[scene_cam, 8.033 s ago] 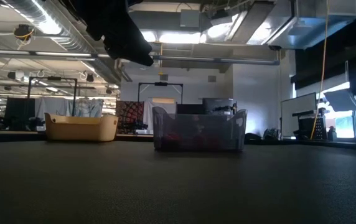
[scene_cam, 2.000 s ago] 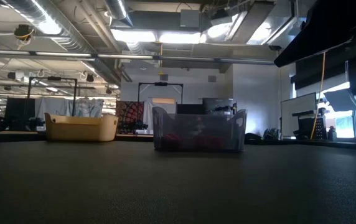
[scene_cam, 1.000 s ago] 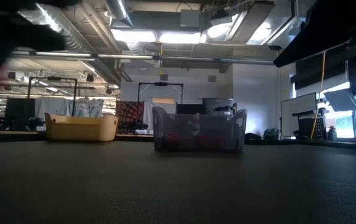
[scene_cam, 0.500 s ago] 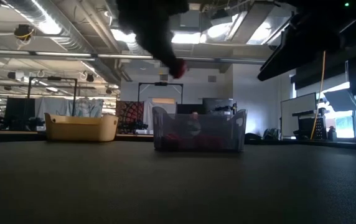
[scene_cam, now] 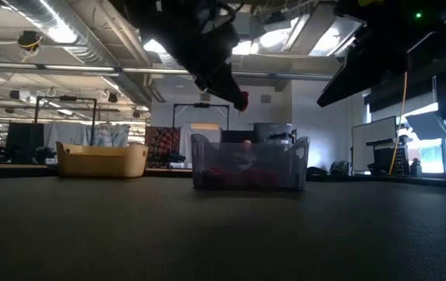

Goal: Sort produce into baskets
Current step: Put the red bell pepper into the transparent bin, then return to Home Position

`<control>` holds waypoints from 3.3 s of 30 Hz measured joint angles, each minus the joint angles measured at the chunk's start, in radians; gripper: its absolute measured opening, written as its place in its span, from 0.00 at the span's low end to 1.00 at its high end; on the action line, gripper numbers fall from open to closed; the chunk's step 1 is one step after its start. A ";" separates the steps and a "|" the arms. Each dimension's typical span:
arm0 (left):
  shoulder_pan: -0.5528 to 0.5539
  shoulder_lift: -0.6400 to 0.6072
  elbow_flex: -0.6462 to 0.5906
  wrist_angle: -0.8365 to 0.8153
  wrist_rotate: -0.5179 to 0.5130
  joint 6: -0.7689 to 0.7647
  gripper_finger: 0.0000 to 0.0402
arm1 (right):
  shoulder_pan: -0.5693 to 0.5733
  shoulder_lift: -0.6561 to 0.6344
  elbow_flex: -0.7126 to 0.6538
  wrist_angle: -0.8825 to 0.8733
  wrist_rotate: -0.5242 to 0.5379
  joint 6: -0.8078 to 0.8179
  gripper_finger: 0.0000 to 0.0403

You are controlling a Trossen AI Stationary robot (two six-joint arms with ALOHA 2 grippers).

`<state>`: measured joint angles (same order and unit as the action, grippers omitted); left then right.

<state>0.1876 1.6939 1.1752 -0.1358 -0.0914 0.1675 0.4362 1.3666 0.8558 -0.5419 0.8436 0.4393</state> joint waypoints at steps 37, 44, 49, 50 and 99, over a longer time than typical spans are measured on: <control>-0.037 -0.362 -0.291 0.032 0.105 -0.069 0.12 | -0.355 -0.225 0.066 -0.036 -0.613 -0.361 0.30; -0.037 -0.531 -0.475 0.206 0.114 -0.098 0.05 | -0.439 -0.278 0.066 -0.038 -0.752 -0.424 0.02; -0.037 -0.659 -0.552 0.226 0.114 -0.112 0.04 | -0.444 -0.370 -0.004 0.029 -0.757 -0.427 0.06; -0.037 -0.681 -0.567 0.225 0.114 -0.112 0.04 | -0.444 -0.399 -0.031 0.038 -0.757 -0.422 0.07; -0.038 -1.469 -1.146 0.401 0.125 -0.291 0.03 | -0.443 -1.358 -0.782 0.419 -0.775 -0.289 0.05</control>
<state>0.1493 0.2253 0.0292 0.2656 0.0335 -0.1234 -0.0071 0.0083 0.0743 -0.1224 0.0685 0.1505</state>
